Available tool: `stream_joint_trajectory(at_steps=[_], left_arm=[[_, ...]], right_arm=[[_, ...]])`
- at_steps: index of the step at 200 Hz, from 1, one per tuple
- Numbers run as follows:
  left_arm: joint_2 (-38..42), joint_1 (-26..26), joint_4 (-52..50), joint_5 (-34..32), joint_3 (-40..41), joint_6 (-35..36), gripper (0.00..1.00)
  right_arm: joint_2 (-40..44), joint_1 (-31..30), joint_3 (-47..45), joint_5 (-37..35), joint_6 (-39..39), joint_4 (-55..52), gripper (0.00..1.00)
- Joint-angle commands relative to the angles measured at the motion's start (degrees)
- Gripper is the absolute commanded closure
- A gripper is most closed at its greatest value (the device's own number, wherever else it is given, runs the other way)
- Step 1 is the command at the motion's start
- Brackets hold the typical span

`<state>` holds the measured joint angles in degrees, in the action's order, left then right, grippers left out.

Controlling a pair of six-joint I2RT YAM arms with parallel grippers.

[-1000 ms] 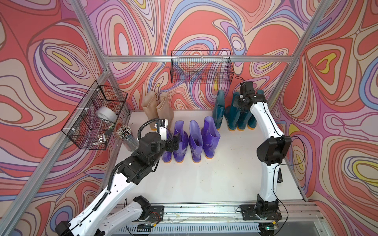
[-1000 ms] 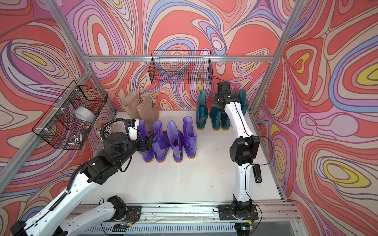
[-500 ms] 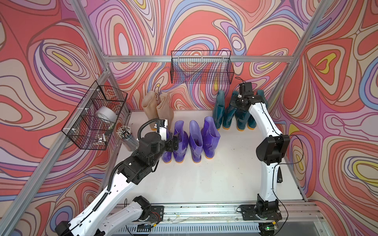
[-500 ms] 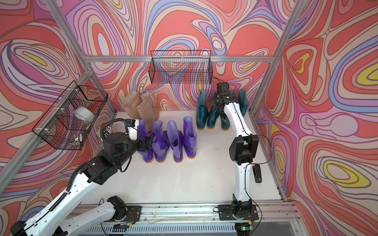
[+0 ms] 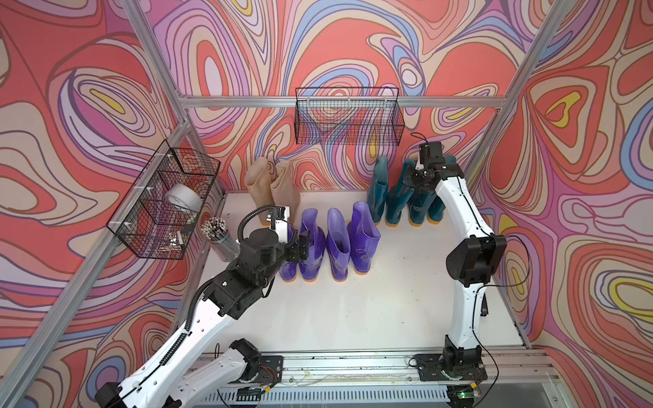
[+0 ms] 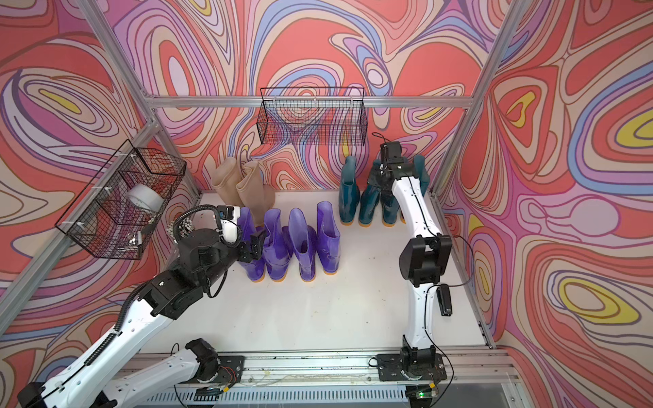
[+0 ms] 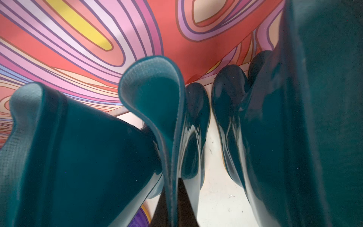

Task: Match and arrange rain boots in pairs
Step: Pair a pair of rain boots at the center of the board, then pick up the rain boot at the center of the board.

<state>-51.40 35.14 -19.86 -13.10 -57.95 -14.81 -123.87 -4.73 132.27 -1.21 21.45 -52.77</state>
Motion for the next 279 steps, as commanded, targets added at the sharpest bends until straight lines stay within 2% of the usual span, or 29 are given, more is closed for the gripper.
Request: stream_joint_trajectory(at_steps=[1, 42, 61, 126, 137, 149, 170, 195, 213, 241, 252, 254, 259, 279], left_arm=[[0.6, -0.4, 1.5, -0.6, 0.6, 0.2, 0.15], [0.3, -0.4, 1.3, -0.2, 0.4, 0.1, 0.15], [0.5, -0.4, 1.4, -0.3, 0.4, 0.1, 0.15], [0.7, -0.4, 1.4, -0.3, 0.4, 0.2, 0.15], [0.7, -0.5, 1.4, -0.4, 0.4, 0.2, 0.15], [0.7, -0.4, 1.4, -0.4, 0.4, 0.3, 0.15], [0.7, -0.4, 1.4, -0.4, 0.4, 0.3, 0.15], [0.6, -0.4, 1.4, -0.3, 0.4, 0.3, 0.15], [0.6, -0.4, 1.4, -0.5, 0.3, 0.3, 0.15], [0.8, -0.4, 1.4, -1.2, 0.4, 0.6, 0.15], [0.8, -0.4, 1.3, -1.2, 0.4, 0.7, 0.15], [0.7, -0.4, 1.3, -1.2, 0.4, 0.7, 0.15], [0.7, -0.4, 1.4, -1.2, 0.5, 0.6, 0.15], [0.4, -0.4, 1.3, -1.1, 0.5, 0.6, 0.15]], right_arm=[[3.1, 1.3, 0.8, -1.5, -2.0, 0.8, 1.0], [-0.1, 3.4, 6.7, -3.0, -3.6, -1.4, 1.0], [-1.2, 3.7, 8.8, -1.7, -3.8, -2.8, 1.0], [2.3, 3.6, 0.1, 2.9, -1.5, 0.9, 1.0], [2.9, 3.6, -0.4, 3.3, -1.4, 1.1, 0.93], [3.3, 3.6, -0.1, 3.8, -1.6, 0.7, 0.69], [5.4, 3.2, 0.7, 3.1, -1.7, 0.8, 0.5], [9.0, 1.1, 1.0, 0.4, -2.7, 1.6, 0.4], [11.0, -2.0, 0.6, -2.8, -3.8, 1.4, 0.37], [16.3, -9.2, -8.1, -8.3, -3.7, 5.8, 0.29], [17.8, -11.6, -12.6, -8.2, -2.7, 8.8, 0.23], [18.0, -11.8, -13.2, -8.0, -2.7, 9.2, 0.19], [17.9, -12.8, -14.2, -7.8, -2.6, 9.7, 0.16], [15.6, -14.2, -14.2, -7.1, -1.8, 9.6, 0.14]])
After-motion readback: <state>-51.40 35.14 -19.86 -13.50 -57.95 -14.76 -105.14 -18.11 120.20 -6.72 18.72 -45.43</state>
